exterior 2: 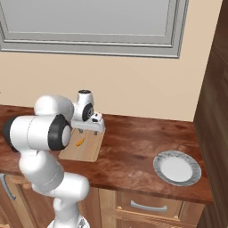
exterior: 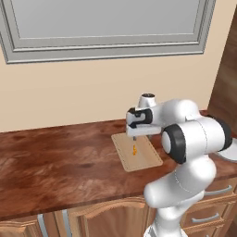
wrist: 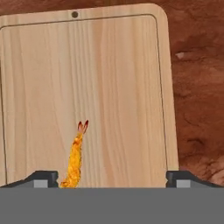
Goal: Pick the shrimp from the plate and place it on the cutting board. Then pick the condiment bottle from the cabinet and place it next to the cutting board.
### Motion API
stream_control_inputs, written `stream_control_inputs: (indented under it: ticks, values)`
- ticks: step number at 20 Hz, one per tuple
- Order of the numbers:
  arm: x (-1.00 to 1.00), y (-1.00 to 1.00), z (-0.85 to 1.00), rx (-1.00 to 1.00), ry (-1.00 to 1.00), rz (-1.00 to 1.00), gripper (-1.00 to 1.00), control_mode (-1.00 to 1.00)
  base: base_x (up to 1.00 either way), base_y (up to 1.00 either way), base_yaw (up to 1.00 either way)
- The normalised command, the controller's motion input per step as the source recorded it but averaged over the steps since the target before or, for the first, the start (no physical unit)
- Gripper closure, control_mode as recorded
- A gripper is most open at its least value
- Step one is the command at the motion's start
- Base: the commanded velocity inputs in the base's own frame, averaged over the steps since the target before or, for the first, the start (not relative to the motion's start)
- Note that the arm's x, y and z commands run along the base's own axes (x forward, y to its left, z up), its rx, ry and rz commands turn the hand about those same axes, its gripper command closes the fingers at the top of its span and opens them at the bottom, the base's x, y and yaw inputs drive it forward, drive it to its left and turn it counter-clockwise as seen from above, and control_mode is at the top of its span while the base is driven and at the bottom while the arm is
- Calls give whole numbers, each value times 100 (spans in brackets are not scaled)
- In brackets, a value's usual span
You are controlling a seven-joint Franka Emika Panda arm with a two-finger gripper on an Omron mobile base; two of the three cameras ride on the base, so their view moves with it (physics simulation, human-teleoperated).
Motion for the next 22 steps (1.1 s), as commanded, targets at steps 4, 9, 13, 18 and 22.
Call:
stream_control_inputs:
  ticks: [4,9,13,18,22]
  values:
    - [-12,0,42,0,-10,9,-100,-100,0,0,0]
    - [-21,0,41,0,-14,11,-100,-100,0,0,0]
    - [-30,0,51,0,-17,13,-100,-100,0,0,0]
    - [-35,-1,52,0,-18,12,-100,-100,0,0,0]
    - [-39,-3,48,0,-18,11,-100,-100,0,0,0]
